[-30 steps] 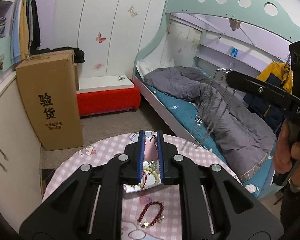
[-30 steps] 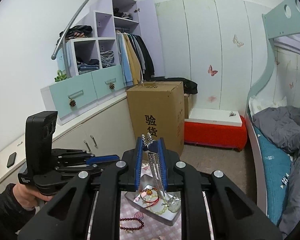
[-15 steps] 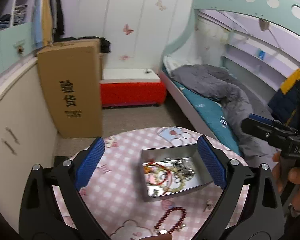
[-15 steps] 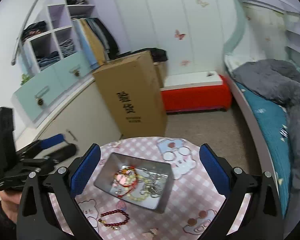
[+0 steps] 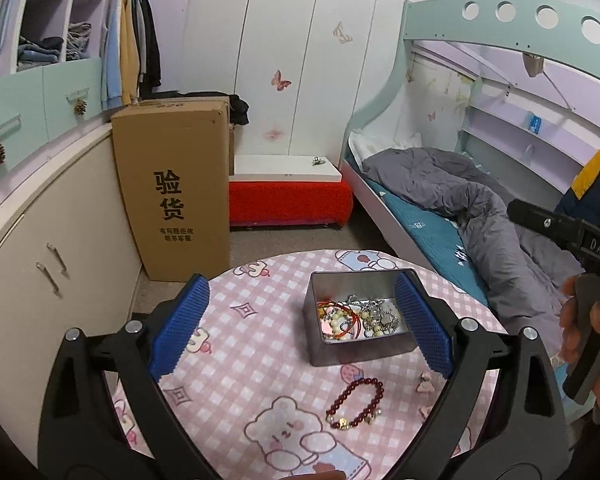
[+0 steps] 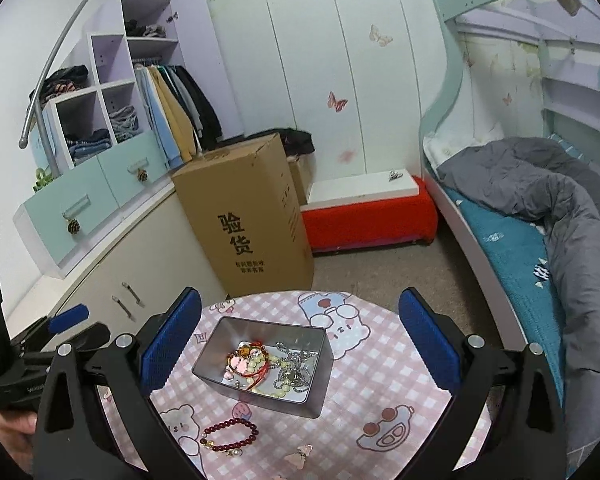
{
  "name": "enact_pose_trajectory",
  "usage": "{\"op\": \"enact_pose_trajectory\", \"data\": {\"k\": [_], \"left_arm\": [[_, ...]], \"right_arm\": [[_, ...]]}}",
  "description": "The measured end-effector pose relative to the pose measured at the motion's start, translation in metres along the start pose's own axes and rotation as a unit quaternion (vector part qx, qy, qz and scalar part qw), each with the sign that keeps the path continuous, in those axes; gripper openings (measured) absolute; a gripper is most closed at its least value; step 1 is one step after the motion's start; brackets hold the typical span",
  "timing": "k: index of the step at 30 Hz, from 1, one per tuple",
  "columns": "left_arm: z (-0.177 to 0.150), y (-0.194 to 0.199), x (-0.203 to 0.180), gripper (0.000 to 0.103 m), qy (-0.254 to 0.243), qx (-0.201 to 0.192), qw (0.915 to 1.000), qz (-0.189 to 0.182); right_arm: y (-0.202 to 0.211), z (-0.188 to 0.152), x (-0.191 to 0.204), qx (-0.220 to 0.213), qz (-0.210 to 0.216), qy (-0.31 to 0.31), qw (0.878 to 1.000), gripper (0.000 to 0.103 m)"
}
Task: Organize jewelry
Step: 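Drop the pink charm and silver chain into the gray box with both tools, then grasp the dark red bead bracelet with the left tool while the right tool grasps a pink charm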
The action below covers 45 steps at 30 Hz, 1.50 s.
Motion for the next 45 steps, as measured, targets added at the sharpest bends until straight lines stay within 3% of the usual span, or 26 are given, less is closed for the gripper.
{"op": "enact_pose_trajectory", "data": {"k": [11,14,30,39,42,44,45], "left_arm": [[-0.015,0.026,-0.005,0.092,-0.039,-0.017,0.9988,0.023],[-0.033,0.022,-0.009,0.092,-0.052,-0.002,0.9984,0.024],[-0.115,-0.044,-0.006,0.092,-0.074,0.113,0.9901,0.035],[-0.149,-0.078,-0.018,0.091,-0.114,0.173,0.978,0.02],[-0.153,-0.078,-0.023,0.065,-0.102,0.18,0.9782,-0.019],[-0.153,-0.078,-0.027,0.034,-0.1,0.181,0.9776,-0.037],[-0.153,-0.077,-0.03,0.024,-0.103,0.183,0.9768,-0.044]], "right_arm": [[0.052,-0.01,0.008,-0.04,-0.036,0.016,0.998,0.095],[0.062,-0.025,0.008,-0.036,-0.05,0.02,0.998,0.095],[0.048,-0.129,-0.006,0.09,-0.076,0.011,0.993,0.095],[0.034,-0.164,-0.003,0.141,-0.071,0.015,0.987,0.095],[0.026,-0.175,-0.001,0.16,-0.069,0.02,0.984,0.095],[0.021,-0.183,0.001,0.171,-0.061,0.021,0.983,0.095],[0.02,-0.186,0.003,0.174,-0.058,0.023,0.983,0.095]]}}
Point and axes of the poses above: each gripper's, at about its wrist camera, not at the fingertips, and y roughly against the way its jaws point, x to its left, z to its top, the point moved 4 cm from there along -y, roughly the way its jaws point, and after that the axes turned 8 degrees about -x, right-handed, at the moved point
